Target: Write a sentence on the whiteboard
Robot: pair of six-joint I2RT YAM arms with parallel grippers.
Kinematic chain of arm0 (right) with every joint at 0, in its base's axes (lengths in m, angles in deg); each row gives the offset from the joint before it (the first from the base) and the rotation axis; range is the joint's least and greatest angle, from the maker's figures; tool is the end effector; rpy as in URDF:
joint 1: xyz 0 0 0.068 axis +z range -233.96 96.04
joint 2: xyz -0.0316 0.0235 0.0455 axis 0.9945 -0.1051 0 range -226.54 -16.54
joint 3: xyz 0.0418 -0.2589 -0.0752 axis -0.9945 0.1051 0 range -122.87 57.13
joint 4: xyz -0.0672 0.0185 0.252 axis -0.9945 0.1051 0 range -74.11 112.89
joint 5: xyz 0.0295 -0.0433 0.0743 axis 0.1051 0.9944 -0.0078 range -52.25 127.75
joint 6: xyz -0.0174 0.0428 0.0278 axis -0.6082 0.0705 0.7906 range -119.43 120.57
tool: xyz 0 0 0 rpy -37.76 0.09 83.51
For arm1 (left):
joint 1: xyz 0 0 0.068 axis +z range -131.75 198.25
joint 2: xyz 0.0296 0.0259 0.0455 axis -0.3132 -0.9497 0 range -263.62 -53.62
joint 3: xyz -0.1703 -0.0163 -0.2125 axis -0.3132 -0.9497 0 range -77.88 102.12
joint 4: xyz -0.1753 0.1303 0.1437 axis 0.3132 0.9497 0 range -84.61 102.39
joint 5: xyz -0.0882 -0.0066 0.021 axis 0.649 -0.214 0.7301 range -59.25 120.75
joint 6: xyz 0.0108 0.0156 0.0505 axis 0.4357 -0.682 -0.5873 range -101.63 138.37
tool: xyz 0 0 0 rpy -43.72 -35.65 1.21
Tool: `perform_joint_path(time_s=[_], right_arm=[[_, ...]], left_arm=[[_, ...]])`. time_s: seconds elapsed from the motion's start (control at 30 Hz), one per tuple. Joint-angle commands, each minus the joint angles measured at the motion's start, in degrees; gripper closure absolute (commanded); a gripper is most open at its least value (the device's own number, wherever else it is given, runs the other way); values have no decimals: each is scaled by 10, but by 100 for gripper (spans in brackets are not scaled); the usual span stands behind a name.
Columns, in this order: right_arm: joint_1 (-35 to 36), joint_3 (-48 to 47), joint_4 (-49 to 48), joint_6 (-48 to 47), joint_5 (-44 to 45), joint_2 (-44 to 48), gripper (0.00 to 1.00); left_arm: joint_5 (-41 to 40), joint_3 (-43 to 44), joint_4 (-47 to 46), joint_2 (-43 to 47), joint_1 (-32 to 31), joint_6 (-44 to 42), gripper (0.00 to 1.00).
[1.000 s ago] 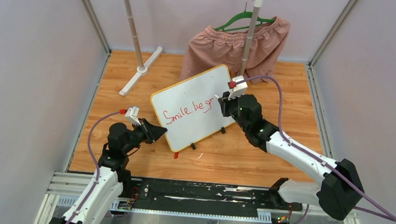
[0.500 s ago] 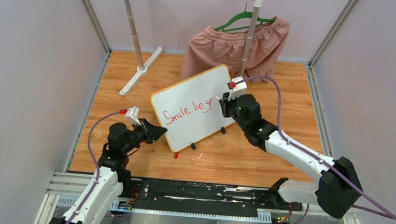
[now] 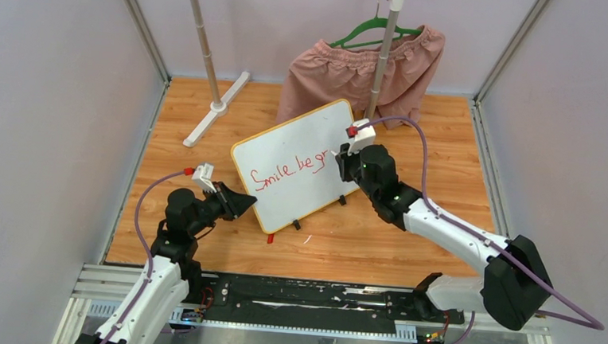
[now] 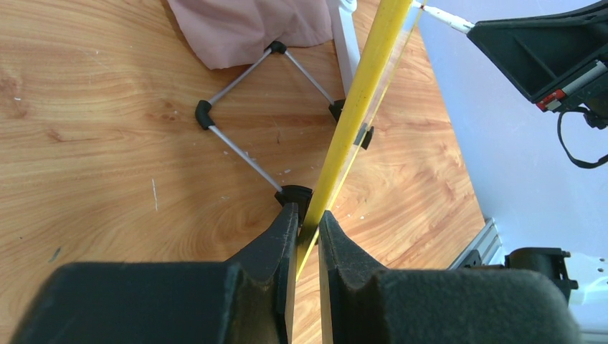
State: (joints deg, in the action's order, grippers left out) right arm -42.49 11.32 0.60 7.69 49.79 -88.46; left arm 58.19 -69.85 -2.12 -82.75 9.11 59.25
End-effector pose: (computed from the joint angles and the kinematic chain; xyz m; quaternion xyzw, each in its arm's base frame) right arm 0.2232 0.1874 0.2901 -0.1626 0.7519 0.1871 0.6109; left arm 0.1378 -0.0388 0.1850 -0.0677 0.7744 -0.4229 0.4657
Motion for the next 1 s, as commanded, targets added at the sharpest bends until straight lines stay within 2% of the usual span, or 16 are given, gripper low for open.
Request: perform_joint_path(time_s=[0.0,0.97], right_arm=[[-7,-16,0,4,2,-7,100],[-2,-14,-20,5,-40,-6,100]], left_arm=[[-5,10,17,-2,-2,-3,100],[-5,8,17,0,-2,-3,100]])
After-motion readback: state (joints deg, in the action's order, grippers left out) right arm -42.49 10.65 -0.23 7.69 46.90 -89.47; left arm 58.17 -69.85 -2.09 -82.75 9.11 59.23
